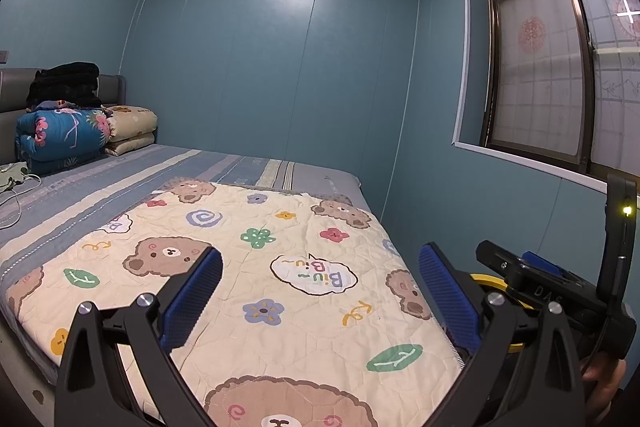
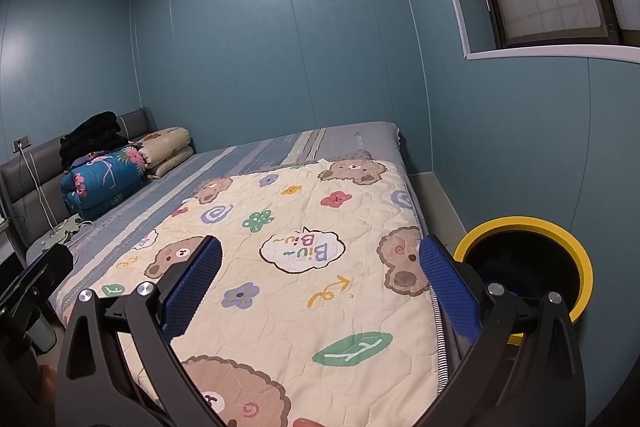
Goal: Collect trash
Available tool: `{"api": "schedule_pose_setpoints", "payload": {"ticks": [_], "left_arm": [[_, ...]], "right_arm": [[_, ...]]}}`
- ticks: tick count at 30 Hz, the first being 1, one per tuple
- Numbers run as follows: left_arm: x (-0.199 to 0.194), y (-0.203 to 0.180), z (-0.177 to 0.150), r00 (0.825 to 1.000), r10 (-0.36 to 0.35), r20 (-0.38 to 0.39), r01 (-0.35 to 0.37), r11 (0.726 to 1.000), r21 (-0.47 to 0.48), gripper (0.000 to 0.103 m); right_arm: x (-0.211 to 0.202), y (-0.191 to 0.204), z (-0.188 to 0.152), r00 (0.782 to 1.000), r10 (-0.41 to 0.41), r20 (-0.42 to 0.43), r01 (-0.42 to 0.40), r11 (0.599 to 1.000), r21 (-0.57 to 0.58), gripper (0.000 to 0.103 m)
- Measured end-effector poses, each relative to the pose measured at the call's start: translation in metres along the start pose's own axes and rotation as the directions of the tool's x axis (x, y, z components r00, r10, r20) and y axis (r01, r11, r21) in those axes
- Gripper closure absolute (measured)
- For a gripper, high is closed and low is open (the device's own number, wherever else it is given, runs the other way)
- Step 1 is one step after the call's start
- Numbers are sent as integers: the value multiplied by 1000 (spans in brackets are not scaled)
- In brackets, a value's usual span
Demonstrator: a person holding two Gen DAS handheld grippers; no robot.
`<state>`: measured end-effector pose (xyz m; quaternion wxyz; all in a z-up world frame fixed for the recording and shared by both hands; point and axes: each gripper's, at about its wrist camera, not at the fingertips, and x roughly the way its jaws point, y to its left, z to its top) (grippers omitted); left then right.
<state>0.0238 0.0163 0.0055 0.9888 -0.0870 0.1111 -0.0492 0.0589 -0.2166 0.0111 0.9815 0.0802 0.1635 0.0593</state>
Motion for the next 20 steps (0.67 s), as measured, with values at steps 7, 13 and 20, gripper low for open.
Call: {"api": "schedule_pose_setpoints", "payload": {"ticks": [7,13,20], "left_arm": [[0,3,0,1000,7,8,-7,1000,-8,8],[3,5,0,1000,-5,-10,5,1000,-22,8],[5,4,-1,1000,-11,-21,11,1000,-24,8]], "right_arm": [[2,0,-3,1000,-4,-8,4,1000,10,8],[2,1,-4,1000,-5,-8,5,1000,12,8],[4,0,-3,1000,-6,-11,6,1000,14,8]]}}
